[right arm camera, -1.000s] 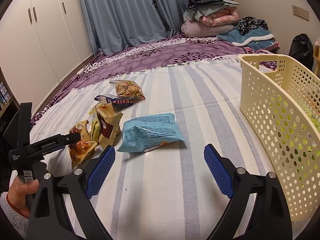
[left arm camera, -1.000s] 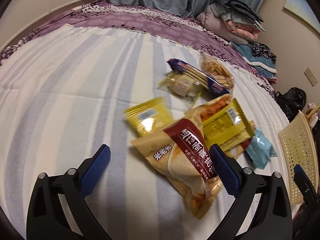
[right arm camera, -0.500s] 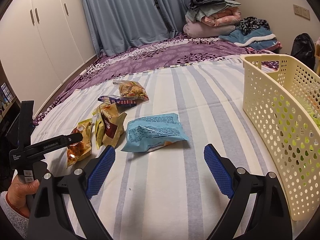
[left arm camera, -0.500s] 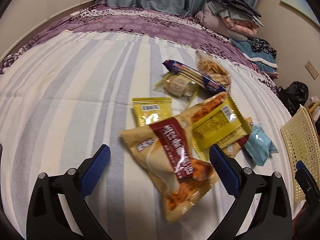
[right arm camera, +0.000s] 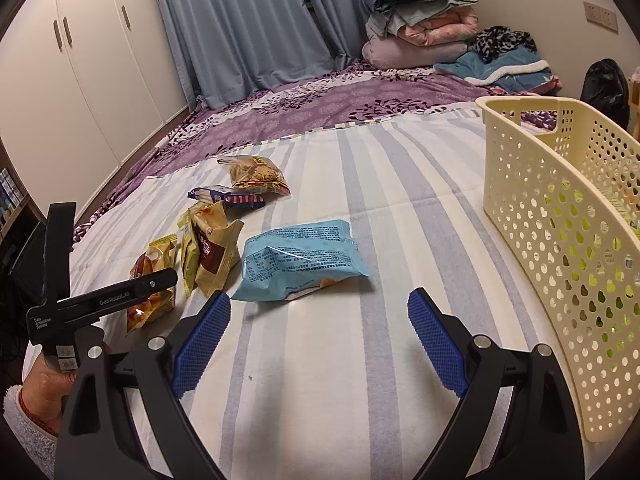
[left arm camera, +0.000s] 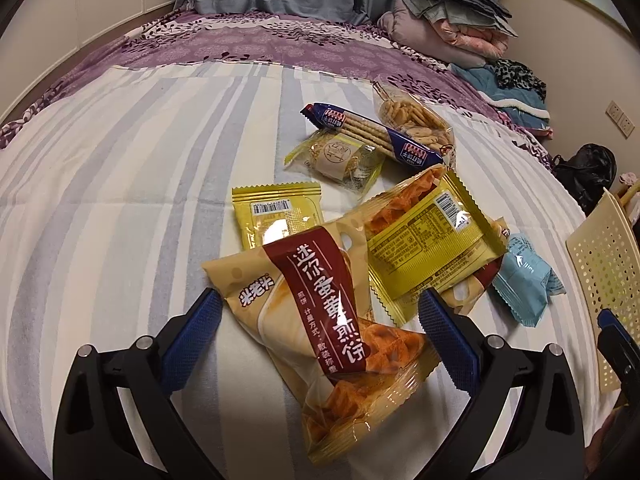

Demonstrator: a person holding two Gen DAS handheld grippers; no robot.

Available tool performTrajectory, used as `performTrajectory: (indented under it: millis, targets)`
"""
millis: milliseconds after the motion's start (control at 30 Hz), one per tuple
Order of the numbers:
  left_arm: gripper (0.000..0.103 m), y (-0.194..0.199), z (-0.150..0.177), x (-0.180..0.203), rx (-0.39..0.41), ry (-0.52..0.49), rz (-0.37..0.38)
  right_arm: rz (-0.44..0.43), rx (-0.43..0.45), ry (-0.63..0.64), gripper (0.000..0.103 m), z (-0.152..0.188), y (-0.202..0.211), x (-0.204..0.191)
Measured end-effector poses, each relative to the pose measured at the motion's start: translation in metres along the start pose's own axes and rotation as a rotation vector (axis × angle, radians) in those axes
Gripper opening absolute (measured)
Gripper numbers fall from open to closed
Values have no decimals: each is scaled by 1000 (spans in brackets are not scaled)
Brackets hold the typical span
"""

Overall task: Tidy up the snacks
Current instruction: 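Grasp the light-blue bag with the right gripper, then carry the blue bag into the basket with the right gripper while the left gripper grasps the tan bag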

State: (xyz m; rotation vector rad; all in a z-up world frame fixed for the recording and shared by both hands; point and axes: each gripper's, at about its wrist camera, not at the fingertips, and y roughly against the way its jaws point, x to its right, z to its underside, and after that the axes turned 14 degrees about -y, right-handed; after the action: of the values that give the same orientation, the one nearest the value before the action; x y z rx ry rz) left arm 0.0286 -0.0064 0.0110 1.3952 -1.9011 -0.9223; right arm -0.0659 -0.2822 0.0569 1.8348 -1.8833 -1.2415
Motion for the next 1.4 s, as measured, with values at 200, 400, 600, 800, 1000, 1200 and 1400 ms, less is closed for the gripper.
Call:
performTrajectory:
  millis: [200,400,600,800,1000,1200,1400]
  targets:
    - [72,9,4,-9,13,-14,-9,-47,-70,-20,90,-8,-19,-5]
    - [65,19,2,-17,39,-23,-11,-57,-117,16,92,-17,-44,-22]
    - [65,19,5,-22,37,-15,2,-5,-164,108,94,-28,-83,-37]
    - [65,15,4,-26,33,-5,17,29,-209,144,97,-34,-106,-40]
    - [66,10,4,-28,27,7,20,76,-223,217,98,-25,-114,-45]
    - [66,8,4,-27,19,12,16,106,-216,241,98,-22,-115,-49]
    - [66,12,5,-24,28,17,15,128,-187,219,90,-22,-108,-46]
